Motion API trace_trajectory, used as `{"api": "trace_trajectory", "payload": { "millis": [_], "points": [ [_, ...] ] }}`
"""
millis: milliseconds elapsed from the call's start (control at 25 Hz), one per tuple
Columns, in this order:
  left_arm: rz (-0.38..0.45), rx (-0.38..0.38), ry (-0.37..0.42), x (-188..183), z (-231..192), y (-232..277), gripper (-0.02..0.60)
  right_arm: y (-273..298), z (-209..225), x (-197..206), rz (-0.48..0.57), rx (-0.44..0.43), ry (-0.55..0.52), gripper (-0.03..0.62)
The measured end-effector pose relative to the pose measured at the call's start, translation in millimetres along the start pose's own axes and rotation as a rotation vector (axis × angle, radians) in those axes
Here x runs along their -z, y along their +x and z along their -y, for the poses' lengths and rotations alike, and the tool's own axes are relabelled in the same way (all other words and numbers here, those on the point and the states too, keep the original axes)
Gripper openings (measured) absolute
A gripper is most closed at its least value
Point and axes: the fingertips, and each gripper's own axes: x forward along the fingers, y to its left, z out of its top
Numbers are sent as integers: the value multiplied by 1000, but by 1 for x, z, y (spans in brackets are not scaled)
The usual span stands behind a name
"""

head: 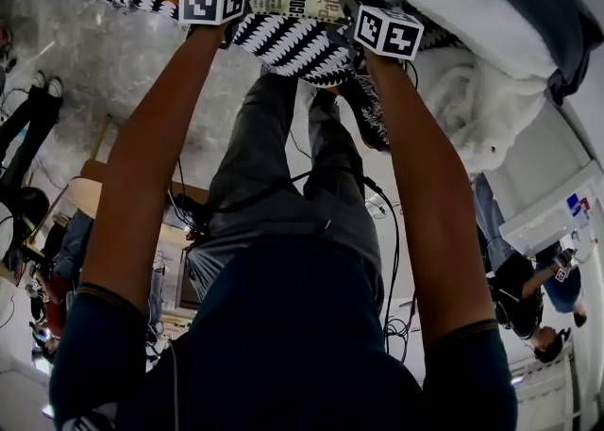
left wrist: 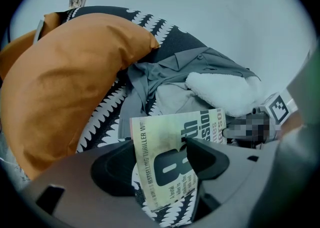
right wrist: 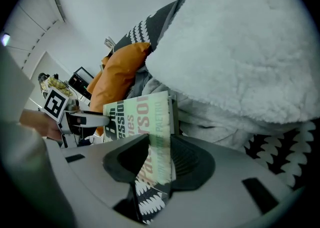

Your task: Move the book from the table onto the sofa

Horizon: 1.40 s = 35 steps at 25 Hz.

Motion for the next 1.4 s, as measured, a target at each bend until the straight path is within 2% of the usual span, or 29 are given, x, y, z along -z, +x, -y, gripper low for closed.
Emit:
{"api": "trace_trajectory", "payload": {
  "millis": [480, 880, 1040, 1200, 1320, 1400],
  "points": [
    [-54, 7, 47, 24, -15, 19, 302, 26, 10, 11, -40, -11, 16, 146],
    [-88, 24, 104, 31, -20, 24, 301, 35, 21, 13, -91, 7, 126, 146],
    [-96, -11, 103, 37, -26, 8, 302, 23, 22, 14, -107, 47, 104, 146],
    [-53, -58, 119, 24, -31, -26, 299, -3, 18, 5, -91, 91, 67, 144],
    [3, -88, 137, 8, -31, -56, 227, -24, 8, -4, -59, 85, 50, 108],
    [47, -98, 150, 0, -27, -78, 131, -38, -6, -10, -25, 54, 50, 48]
  ]
}}
